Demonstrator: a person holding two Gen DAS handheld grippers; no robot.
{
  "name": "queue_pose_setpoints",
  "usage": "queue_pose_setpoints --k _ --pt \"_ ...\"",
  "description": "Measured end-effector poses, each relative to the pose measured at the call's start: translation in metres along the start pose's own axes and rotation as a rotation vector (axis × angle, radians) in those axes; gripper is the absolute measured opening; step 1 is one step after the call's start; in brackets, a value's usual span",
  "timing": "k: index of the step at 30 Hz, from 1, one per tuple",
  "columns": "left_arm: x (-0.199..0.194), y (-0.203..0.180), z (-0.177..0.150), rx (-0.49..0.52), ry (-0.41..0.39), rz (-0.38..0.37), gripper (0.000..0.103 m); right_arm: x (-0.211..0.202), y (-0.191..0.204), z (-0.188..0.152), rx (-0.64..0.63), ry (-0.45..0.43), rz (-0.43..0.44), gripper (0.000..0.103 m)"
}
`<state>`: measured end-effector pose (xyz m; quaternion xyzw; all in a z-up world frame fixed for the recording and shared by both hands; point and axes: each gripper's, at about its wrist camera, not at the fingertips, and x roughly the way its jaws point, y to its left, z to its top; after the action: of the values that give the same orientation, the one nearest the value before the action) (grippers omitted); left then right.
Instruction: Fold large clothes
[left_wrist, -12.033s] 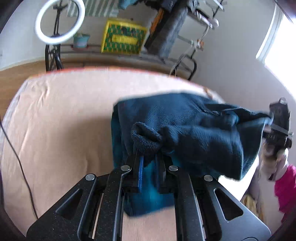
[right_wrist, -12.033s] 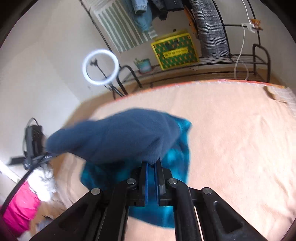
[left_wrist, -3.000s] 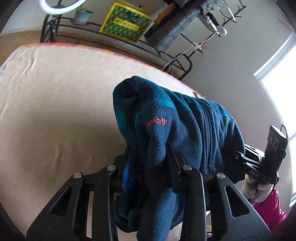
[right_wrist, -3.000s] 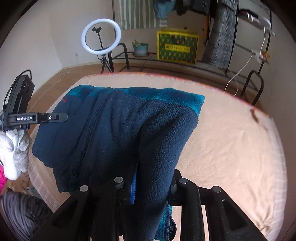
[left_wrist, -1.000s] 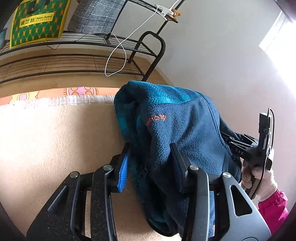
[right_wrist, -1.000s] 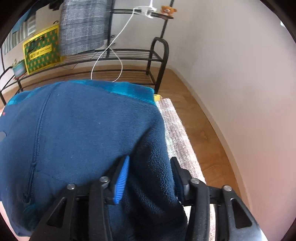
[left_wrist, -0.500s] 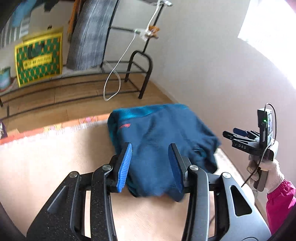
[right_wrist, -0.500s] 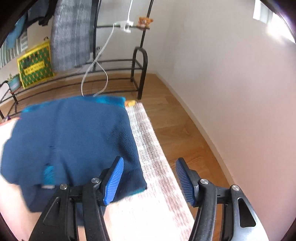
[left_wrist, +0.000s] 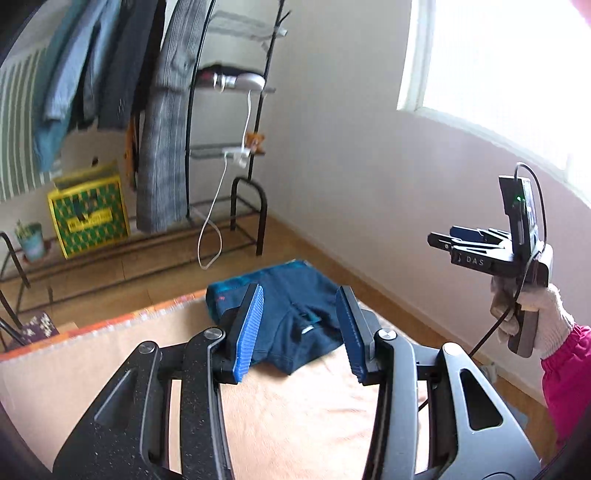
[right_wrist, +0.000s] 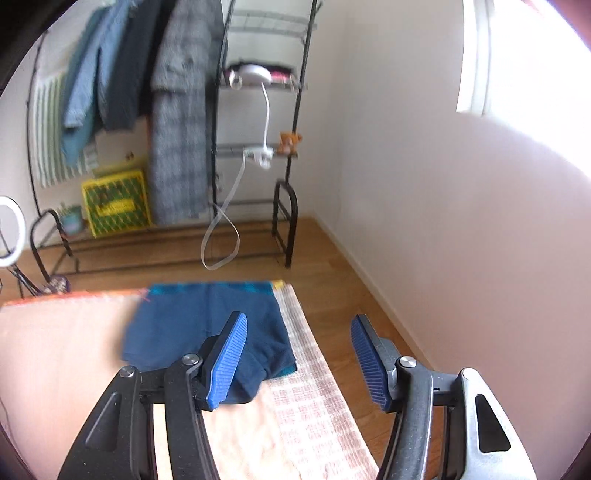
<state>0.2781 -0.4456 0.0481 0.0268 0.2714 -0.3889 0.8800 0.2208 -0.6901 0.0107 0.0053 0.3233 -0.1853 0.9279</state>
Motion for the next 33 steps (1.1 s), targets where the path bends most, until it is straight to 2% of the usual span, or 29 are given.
queue_pose_setpoints --k 12,18,22,27,31,33 --pt "-0.199 -0.064 0.03 0.096 -0.19 -0.004 0.043 -0.203 0.015 0.019 -0.021 -0.192 0.029 0.061" --pt "-0.262 -0.083 0.02 0.119 -0.223 -0.002 0.043 -0.265 0.02 0.011 -0.001 -0.239 0.049 0.061" --pt "-0.279 -0.088 0.004 0.129 -0.213 -0.004 0.043 -0.292 0.029 0.0 0.009 -0.24 0.076 0.061" --pt "-0.279 -0.084 -0.02 0.136 -0.181 -0.014 0.044 -0.305 0.041 -0.019 0.041 -0.228 0.105 0.063" --pt "-0.268 -0.075 -0.041 0.124 -0.173 -0.012 0.071 -0.295 0.057 -0.039 0.045 -0.198 0.11 0.068" --pt "-0.264 -0.071 -0.052 0.121 -0.176 -0.002 0.079 -0.289 0.066 -0.052 0.039 -0.201 0.1 0.078"
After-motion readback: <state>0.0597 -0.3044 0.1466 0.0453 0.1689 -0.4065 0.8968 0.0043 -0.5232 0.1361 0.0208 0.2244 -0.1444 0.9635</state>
